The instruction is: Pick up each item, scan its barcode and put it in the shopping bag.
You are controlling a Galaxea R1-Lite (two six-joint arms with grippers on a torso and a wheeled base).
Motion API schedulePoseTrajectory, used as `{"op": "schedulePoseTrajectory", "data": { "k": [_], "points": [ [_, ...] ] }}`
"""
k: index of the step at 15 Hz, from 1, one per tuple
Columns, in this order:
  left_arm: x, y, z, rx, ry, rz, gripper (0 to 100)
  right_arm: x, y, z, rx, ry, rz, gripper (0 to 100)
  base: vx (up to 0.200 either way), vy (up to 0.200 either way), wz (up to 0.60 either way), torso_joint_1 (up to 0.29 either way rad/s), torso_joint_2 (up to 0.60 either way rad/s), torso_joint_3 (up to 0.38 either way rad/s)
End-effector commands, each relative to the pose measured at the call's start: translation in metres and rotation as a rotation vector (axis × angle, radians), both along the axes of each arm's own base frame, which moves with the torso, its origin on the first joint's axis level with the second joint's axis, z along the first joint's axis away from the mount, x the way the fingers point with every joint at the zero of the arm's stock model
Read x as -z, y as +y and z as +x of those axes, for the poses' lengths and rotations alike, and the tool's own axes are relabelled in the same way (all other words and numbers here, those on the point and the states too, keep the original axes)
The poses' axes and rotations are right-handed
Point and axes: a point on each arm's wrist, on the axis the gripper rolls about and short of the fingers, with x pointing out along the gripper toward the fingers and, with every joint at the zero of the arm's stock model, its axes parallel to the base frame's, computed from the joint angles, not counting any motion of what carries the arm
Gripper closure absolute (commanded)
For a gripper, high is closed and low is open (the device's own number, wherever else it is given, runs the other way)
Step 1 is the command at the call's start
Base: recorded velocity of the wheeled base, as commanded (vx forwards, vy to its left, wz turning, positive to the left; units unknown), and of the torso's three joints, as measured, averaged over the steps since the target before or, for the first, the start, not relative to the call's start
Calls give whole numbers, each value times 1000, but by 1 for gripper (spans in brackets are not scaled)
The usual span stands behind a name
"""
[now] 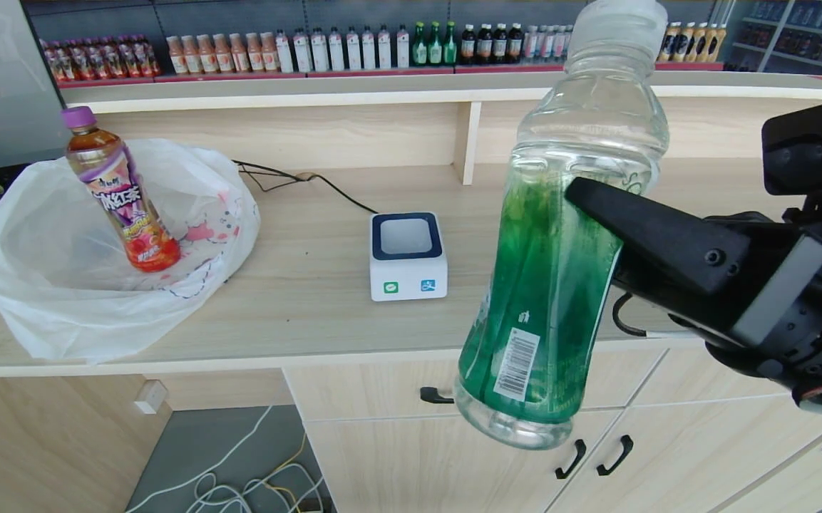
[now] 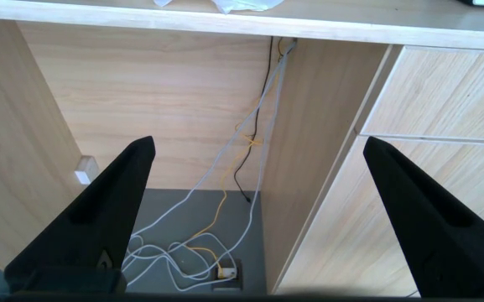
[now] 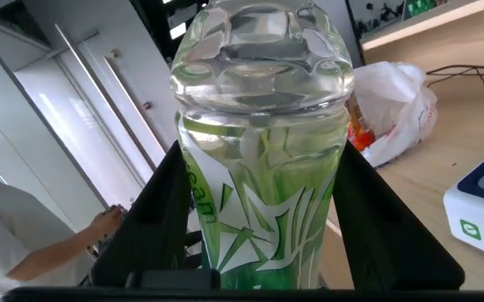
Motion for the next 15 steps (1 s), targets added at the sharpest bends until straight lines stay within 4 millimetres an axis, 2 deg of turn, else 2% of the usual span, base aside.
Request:
{"op": "schedulePoseTrajectory", "data": {
  "k": [1,8,11,15],
  "points": [
    [0,0,0,0,0,0,0,-1,-1,-1,27,-50,-10,100,0,0,0,0,0,0],
    [0,0,0,0,0,0,0,18,-9,4,299,-184,-109,100,0,0,0,0,0,0],
    [0,0,0,0,0,0,0,20,-6,10,457,-348,-187,100,0,0,0,0,0,0],
    [0,0,0,1,0,1,0,25,-6,17,690,-392,-257,100,0,0,0,0,0,0]
  ]
}}
